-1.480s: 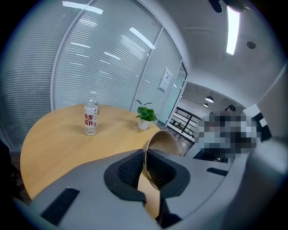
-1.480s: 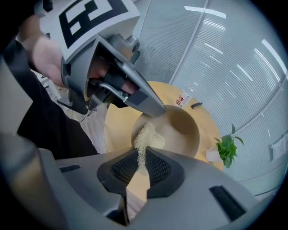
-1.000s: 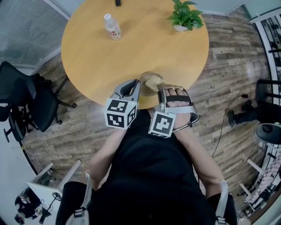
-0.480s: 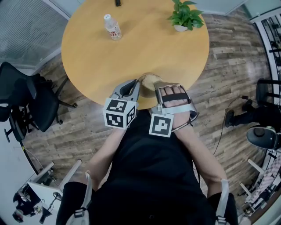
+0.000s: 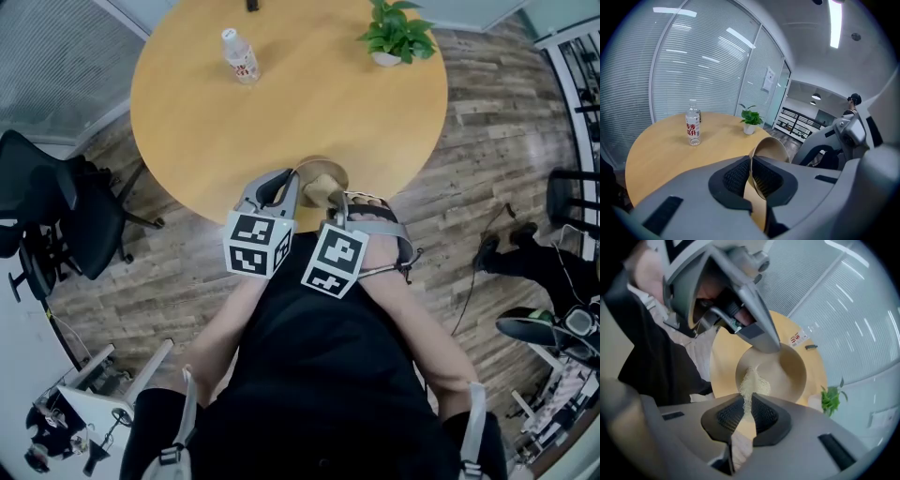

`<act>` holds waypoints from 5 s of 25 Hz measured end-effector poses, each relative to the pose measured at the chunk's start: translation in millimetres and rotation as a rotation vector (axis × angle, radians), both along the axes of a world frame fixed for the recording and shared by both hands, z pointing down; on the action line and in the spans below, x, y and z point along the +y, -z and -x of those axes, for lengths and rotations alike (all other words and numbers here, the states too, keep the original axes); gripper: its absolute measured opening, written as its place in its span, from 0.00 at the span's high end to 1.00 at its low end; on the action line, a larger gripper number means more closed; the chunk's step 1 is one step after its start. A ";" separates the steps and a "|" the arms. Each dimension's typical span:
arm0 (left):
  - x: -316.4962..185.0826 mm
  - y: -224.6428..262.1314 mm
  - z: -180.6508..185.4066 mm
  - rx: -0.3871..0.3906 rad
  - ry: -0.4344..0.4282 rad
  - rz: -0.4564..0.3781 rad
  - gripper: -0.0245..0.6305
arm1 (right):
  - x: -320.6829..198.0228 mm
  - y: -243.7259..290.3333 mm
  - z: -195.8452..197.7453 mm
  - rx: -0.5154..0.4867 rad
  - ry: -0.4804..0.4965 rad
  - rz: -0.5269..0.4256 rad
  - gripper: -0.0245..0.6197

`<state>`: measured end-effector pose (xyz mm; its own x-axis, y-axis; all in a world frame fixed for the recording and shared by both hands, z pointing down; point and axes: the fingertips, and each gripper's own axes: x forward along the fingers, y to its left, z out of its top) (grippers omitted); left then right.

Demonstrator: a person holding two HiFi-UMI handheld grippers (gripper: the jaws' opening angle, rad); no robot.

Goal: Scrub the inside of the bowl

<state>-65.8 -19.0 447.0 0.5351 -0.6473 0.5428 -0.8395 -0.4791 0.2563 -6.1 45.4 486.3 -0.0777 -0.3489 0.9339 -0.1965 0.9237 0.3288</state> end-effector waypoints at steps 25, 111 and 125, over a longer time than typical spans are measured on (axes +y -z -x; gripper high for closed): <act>-1.8 -1.6 4.9 0.088 0.033 0.040 0.92 | -34.1 25.4 -10.5 0.045 -0.010 -0.265 0.89; -8.2 0.8 5.8 0.014 0.020 0.005 0.93 | -16.4 37.6 13.3 -0.654 -0.159 0.269 0.89; -11.4 -18.5 -0.4 0.014 -0.011 0.065 0.93 | -27.6 7.6 -8.9 -0.187 0.128 -0.114 0.89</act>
<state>-65.3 -30.4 465.5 0.5494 -0.6055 0.5758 -0.8307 -0.4701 0.2984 2.8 17.9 478.7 -0.2957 -0.4274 0.8543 -0.1470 0.9040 0.4014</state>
